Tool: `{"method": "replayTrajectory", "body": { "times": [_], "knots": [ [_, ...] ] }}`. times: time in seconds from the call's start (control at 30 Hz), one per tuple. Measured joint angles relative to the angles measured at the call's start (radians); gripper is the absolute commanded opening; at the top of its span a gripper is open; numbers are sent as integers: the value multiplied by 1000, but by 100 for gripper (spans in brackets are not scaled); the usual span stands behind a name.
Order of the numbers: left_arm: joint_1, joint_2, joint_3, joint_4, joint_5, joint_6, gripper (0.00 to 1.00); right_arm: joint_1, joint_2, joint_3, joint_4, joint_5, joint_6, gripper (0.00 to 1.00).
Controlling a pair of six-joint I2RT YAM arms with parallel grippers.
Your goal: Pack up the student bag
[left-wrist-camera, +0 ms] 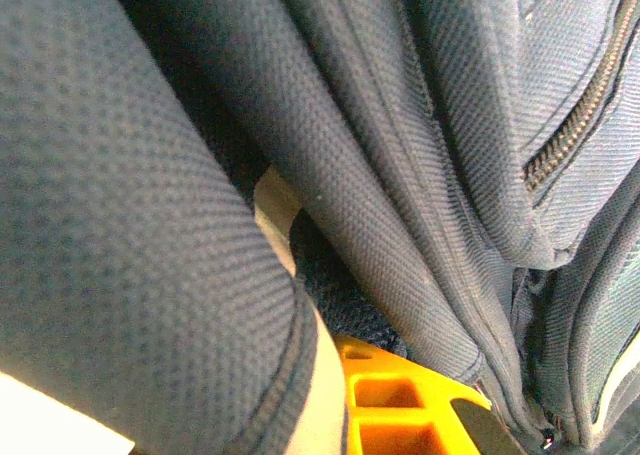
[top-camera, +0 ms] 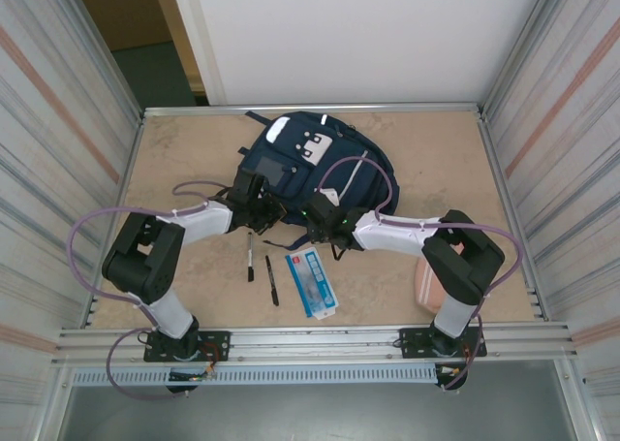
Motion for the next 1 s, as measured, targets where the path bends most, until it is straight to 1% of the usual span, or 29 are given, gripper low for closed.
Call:
{"method": "replayTrajectory", "body": {
  "times": [0.17,0.33,0.43,0.5,0.53,0.67,0.77,1.0],
  "knots": [
    [0,-9,0,-2,1,0,0,5,16,1,8,8,3,22],
    [0,-9,0,-2,-1,-1,0,5,76,29,17,42,20,14],
    [0,-9,0,-2,-1,0,0,6,92,37,17,71,35,7],
    [0,-9,0,-2,-1,0,0,10,93,40,14,84,49,1],
    [0,-10,-1,-2,-3,0,0,10,93,40,14,88,56,0],
    [1,-18,-3,-3,-8,0,0,11,88,39,12,84,86,0],
    [12,-21,-3,-5,-2,0,0,8,65,35,-2,48,100,0],
    [26,-23,34,-61,-20,47,0,-33,-27,24,-92,-138,65,0]
  ]
}}
